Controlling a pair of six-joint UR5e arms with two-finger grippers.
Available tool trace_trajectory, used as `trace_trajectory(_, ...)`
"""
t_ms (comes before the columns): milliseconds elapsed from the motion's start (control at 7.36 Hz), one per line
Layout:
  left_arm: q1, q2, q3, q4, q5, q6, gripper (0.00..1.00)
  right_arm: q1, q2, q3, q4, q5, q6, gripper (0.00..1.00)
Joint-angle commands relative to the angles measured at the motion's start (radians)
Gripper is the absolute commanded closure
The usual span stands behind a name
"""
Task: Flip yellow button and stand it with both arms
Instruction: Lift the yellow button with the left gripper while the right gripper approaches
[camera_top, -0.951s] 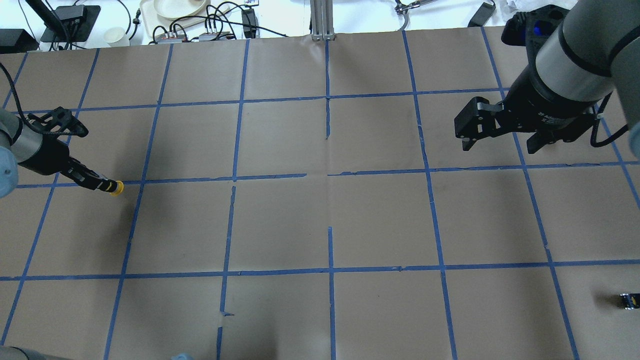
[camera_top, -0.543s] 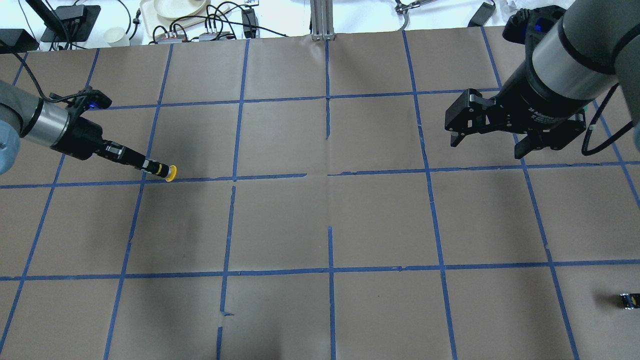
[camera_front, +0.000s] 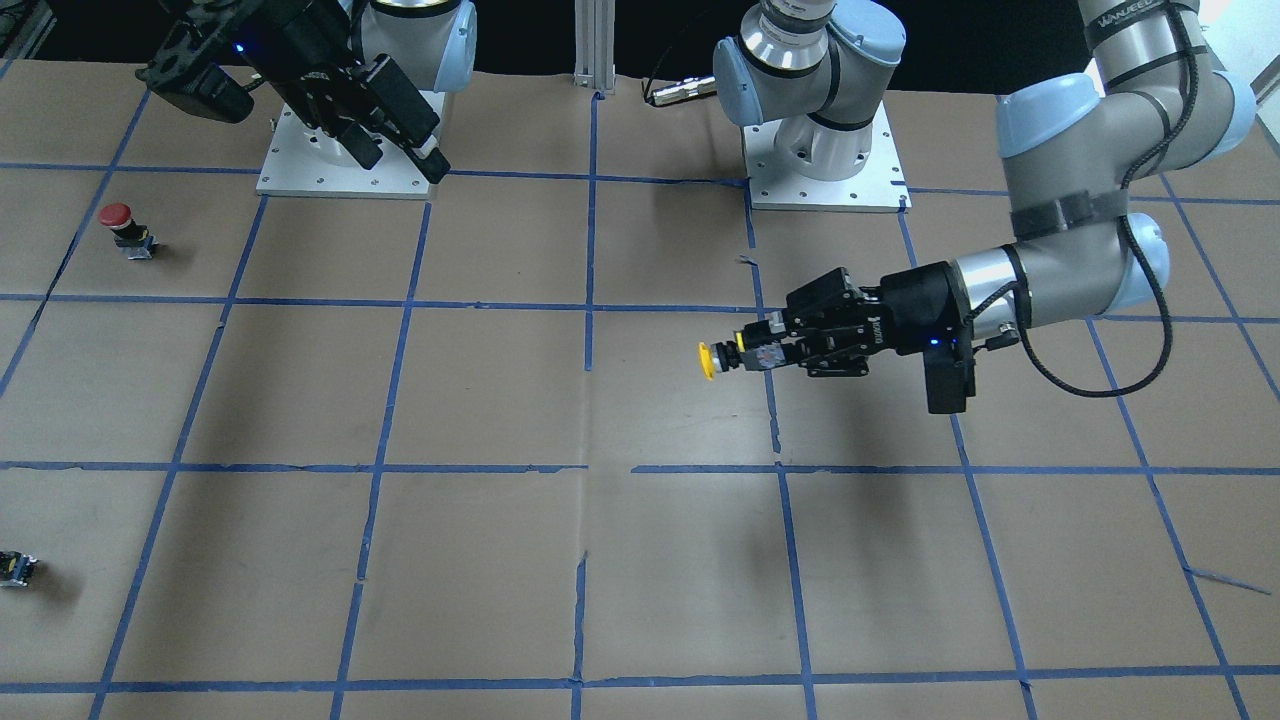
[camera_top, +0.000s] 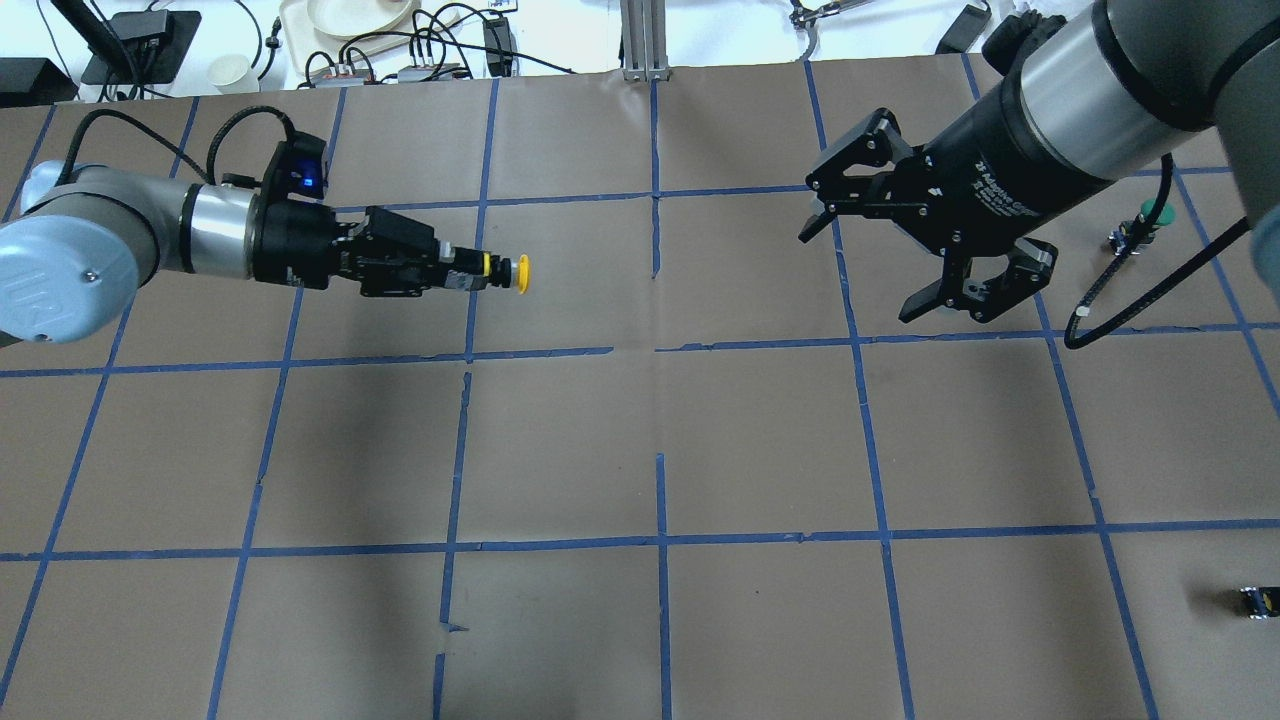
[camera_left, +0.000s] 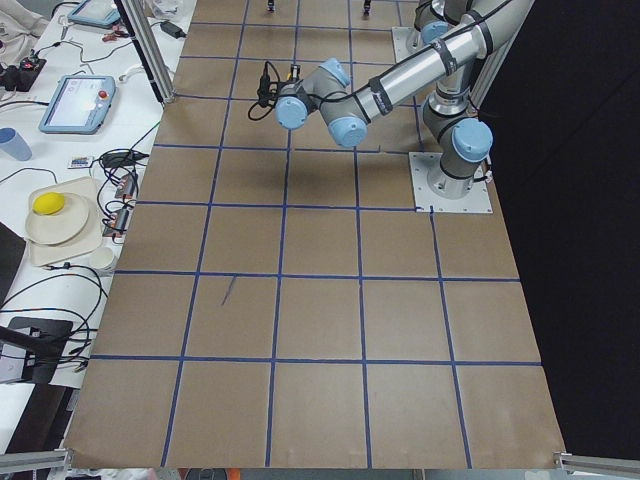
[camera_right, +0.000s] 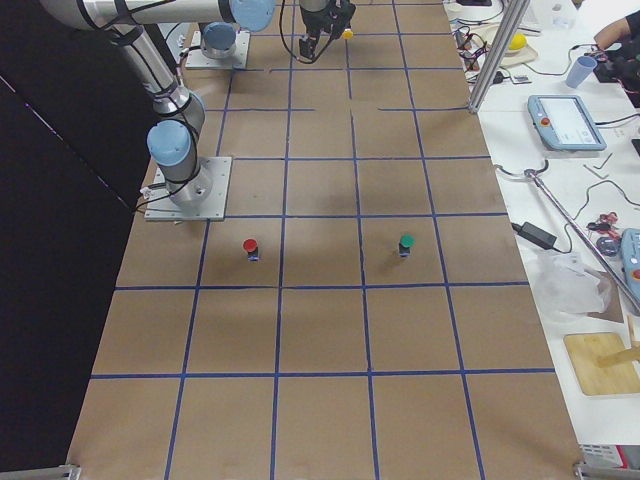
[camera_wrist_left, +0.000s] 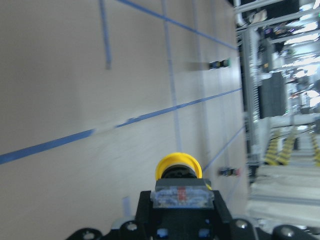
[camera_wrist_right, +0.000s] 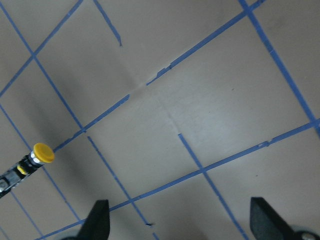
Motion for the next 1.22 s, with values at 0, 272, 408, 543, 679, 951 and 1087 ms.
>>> trace_trajectory(0, -0.091, 0.044, -0.009, 0.003, -0.175, -0.134, 0.99, 0.0, 0.001, 0.007, -0.002, 0.156, 0.167, 0.0)
trace_trajectory(272, -0.105, 0.063, -0.012, 0.0, -0.307, -0.196, 0.99, -0.041, 0.024, 0.007, -0.025, 0.283, 0.22, 0.0)
trace_trajectory(408, -0.108, 0.071, -0.012, 0.003, -0.321, -0.199, 0.99, -0.065, 0.032, 0.009, -0.039, 0.352, 0.22, 0.0)
trace_trajectory(543, -0.12, 0.087, -0.012, 0.002, -0.35, -0.209, 0.99, -0.065, 0.041, 0.013, -0.044, 0.388, 0.223, 0.0)
trace_trajectory(679, -0.143, 0.097, -0.012, 0.002, -0.355, -0.218, 0.99, -0.063, 0.067, 0.012, -0.114, 0.394, 0.297, 0.0)
trace_trajectory(951, -0.159, 0.097, -0.021, 0.002, -0.362, -0.225, 0.99, -0.039, 0.137, 0.015, -0.409, 0.387, 0.588, 0.0)
trace_trajectory(1087, -0.165, 0.112, -0.021, 0.002, -0.388, -0.244, 0.99, -0.022, 0.141, 0.02, -0.429, 0.384, 0.597, 0.0)
